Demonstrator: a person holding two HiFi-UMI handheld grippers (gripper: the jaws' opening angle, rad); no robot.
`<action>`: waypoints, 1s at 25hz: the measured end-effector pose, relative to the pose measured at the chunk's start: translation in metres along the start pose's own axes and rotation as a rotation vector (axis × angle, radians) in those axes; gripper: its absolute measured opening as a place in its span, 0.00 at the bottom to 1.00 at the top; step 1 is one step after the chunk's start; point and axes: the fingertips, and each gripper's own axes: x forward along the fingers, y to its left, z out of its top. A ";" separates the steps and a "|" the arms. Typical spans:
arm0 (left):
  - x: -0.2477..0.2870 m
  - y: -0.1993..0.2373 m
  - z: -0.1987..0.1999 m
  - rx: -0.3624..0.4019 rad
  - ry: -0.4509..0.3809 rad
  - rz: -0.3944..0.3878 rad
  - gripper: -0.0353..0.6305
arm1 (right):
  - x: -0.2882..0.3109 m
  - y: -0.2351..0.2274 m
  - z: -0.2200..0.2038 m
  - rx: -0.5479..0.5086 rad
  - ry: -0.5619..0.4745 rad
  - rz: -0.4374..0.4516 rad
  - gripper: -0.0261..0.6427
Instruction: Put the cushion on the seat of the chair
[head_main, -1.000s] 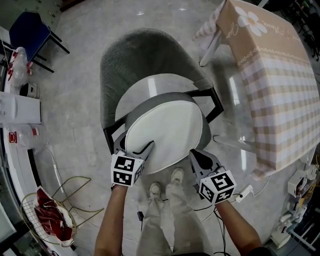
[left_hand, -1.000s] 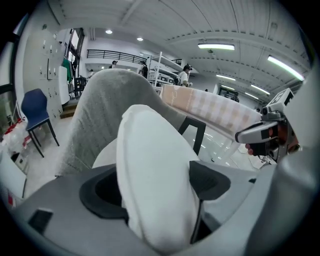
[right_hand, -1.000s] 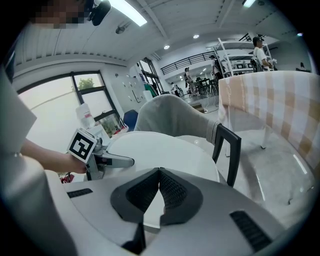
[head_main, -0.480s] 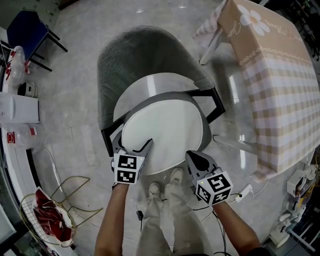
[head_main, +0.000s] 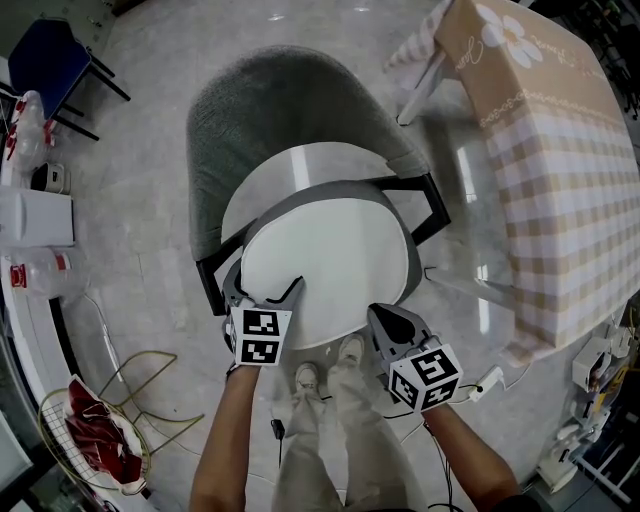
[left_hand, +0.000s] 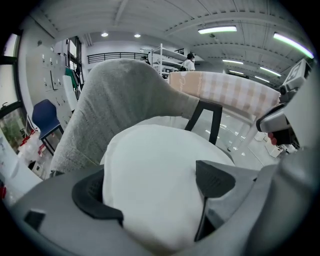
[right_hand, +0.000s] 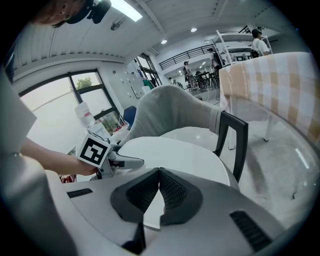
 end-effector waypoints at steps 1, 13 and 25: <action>0.001 0.000 0.000 0.003 -0.002 0.007 0.76 | 0.001 0.000 0.000 0.001 0.000 0.001 0.06; 0.018 -0.002 -0.013 -0.016 0.013 0.015 0.83 | 0.006 -0.008 -0.013 0.017 0.024 0.005 0.06; 0.040 0.001 -0.024 -0.012 0.047 0.019 0.83 | 0.014 -0.011 -0.021 0.018 0.042 0.011 0.06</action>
